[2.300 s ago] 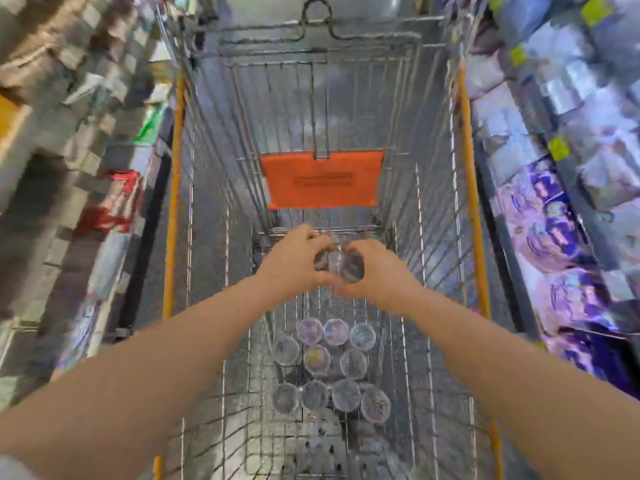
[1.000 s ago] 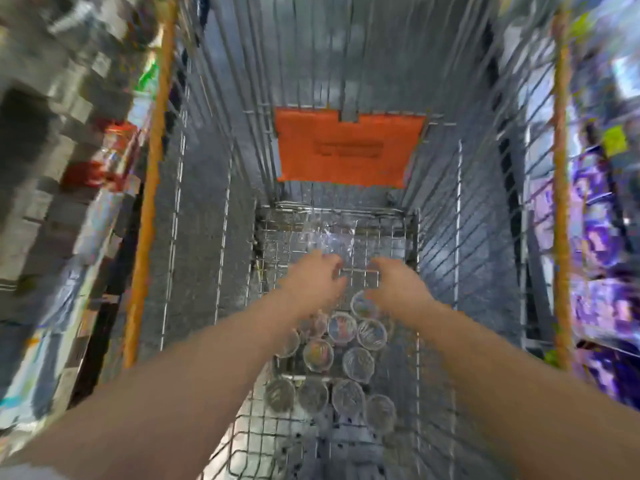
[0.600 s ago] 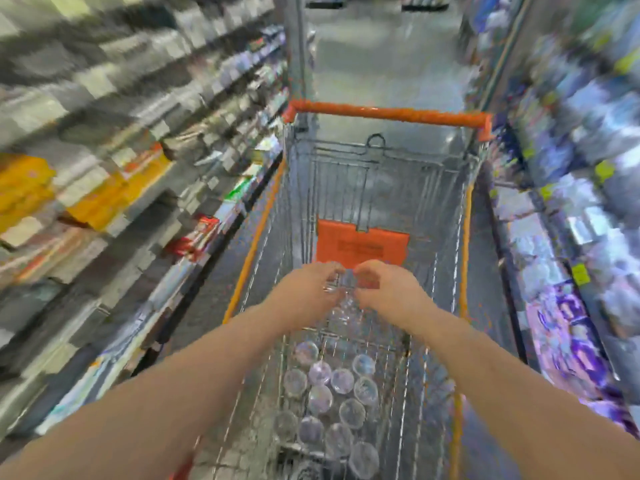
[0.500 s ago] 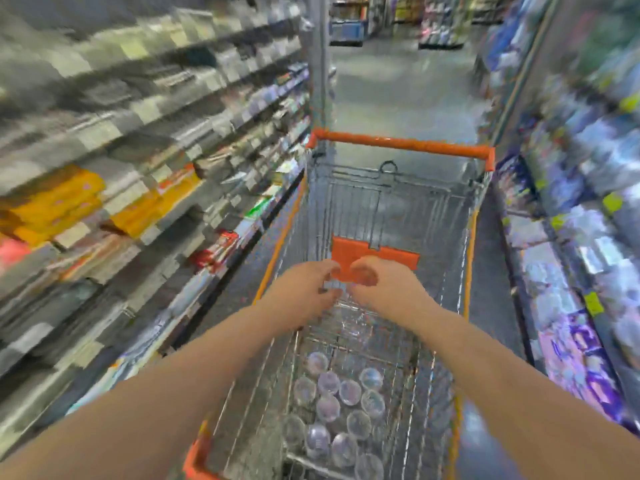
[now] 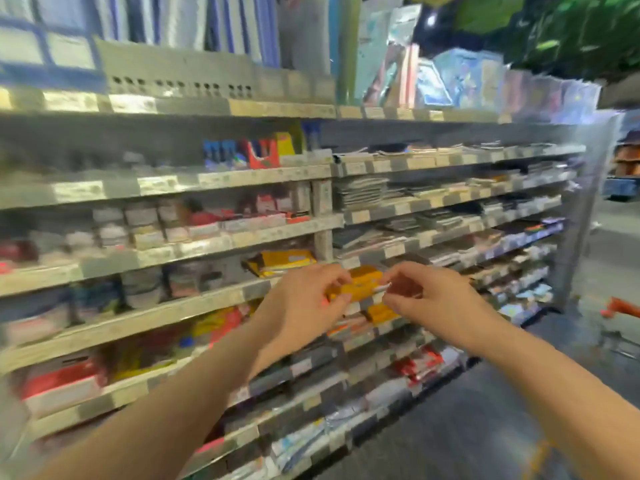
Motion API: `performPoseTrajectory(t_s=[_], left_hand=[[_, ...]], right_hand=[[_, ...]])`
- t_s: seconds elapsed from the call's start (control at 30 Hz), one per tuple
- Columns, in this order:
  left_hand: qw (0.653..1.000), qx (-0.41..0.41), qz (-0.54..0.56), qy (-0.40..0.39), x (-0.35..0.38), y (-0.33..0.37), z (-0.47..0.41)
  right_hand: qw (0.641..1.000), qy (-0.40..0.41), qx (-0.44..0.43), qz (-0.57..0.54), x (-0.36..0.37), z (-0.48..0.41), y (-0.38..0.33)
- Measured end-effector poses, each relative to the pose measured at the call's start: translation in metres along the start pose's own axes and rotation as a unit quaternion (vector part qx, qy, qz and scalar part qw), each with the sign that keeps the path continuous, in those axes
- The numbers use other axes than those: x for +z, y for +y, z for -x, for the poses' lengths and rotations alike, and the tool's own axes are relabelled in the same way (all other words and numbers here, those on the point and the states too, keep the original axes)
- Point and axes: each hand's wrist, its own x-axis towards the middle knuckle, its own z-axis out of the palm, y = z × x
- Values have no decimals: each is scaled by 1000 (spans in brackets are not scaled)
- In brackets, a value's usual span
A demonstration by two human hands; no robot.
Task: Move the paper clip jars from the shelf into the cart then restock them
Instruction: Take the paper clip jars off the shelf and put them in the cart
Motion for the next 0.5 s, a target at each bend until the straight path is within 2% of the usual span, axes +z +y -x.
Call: performPoseTrajectory(t_s=[0.1, 0.27, 0.5], left_hand=[[998, -37, -38, 46, -64, -73, 12], [988, -69, -129, 59, -157, -173, 22], [967, -126, -207, 84, -240, -292, 10]], right_hand=[[998, -10, -59, -14, 48, -59, -57], [990, -20, -132, -46, 110, -155, -138], [978, -21, -200, -64, 169, -287, -198]])
